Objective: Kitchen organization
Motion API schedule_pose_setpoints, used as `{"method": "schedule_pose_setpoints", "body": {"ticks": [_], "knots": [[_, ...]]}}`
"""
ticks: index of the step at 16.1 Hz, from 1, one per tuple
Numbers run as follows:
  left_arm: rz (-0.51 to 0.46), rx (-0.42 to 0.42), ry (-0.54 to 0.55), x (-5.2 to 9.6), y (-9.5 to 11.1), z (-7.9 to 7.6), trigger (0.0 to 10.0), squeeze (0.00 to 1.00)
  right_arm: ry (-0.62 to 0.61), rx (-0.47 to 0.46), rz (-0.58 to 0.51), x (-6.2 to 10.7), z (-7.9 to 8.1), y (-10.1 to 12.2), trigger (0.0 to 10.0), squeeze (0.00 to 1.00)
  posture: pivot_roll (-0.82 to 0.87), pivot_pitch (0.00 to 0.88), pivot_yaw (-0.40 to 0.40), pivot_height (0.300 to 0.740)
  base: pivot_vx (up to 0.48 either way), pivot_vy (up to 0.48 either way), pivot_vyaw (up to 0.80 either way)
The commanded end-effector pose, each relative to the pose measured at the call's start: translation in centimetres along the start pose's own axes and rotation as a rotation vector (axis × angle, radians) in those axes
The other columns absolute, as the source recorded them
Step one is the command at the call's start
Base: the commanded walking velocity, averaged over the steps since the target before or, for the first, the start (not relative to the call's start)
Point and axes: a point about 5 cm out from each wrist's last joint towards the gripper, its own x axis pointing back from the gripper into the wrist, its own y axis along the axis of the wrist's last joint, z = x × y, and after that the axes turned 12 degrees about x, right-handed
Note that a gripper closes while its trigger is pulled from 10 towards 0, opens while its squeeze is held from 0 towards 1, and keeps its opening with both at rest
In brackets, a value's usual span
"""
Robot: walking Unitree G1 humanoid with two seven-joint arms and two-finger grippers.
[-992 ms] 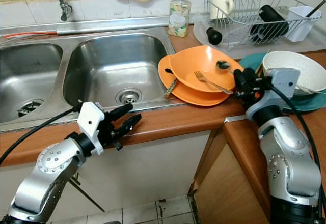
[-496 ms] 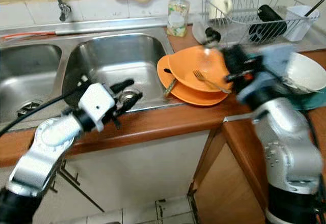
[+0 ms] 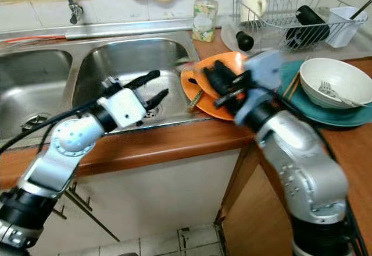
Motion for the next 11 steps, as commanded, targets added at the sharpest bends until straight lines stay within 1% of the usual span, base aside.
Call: {"method": "schedule_pose_setpoints", "body": {"ticks": [1,2,3,4,5,8,11], "knots": [[-0.021,-0.041,0.004,-0.6,0.3,0.3,5.0,0.0,0.052,-0.009,-0.015,-0.2,0.8,0.5,0.0,0.0,-0.12,0.0,0.038,0.74,0.0,0.0,0.0],[-0.026,-0.045,0.009,-0.7,0.4,0.3,5.0,0.0,0.059,-0.01,-0.014,-0.3,0.9,0.5,0.0,0.0,-0.12,0.0,0.037,0.74,0.0,0.0,0.0],[-0.031,-0.048,0.014,-0.8,0.4,0.4,4.4,0.0,0.065,-0.012,-0.014,-0.3,1.1,0.6,0.0,0.0,-0.12,0.0,0.037,0.74,0.0,0.0,0.0],[-0.045,-0.048,0.02,-1.1,0.6,0.6,0.0,0.0,0.083,-0.015,-0.011,-0.4,1.4,0.6,0.0,0.0,-0.12,0.0,0.036,0.74,0.0,0.0,0.0],[-0.054,-0.054,0.02,-1.4,0.6,0.6,0.0,0.0,0.102,-0.019,-0.009,-0.5,1.9,0.6,0.0,0.0,-0.12,0.0,0.039,0.74,0.0,0.0,0.0],[-0.052,-0.076,0.012,-1.7,0.3,0.5,0.0,0.0,0.122,-0.032,-0.015,-0.6,2.4,0.7,0.0,0.0,-0.12,0.0,0.048,0.74,0.0,0.0,0.0],[-0.039,-0.098,-0.013,-1.5,-0.2,0.5,0.0,0.0,0.126,-0.044,-0.026,-0.9,2.9,0.8,0.0,0.0,-0.12,0.0,0.072,0.74,0.0,0.0,0.0]]}}
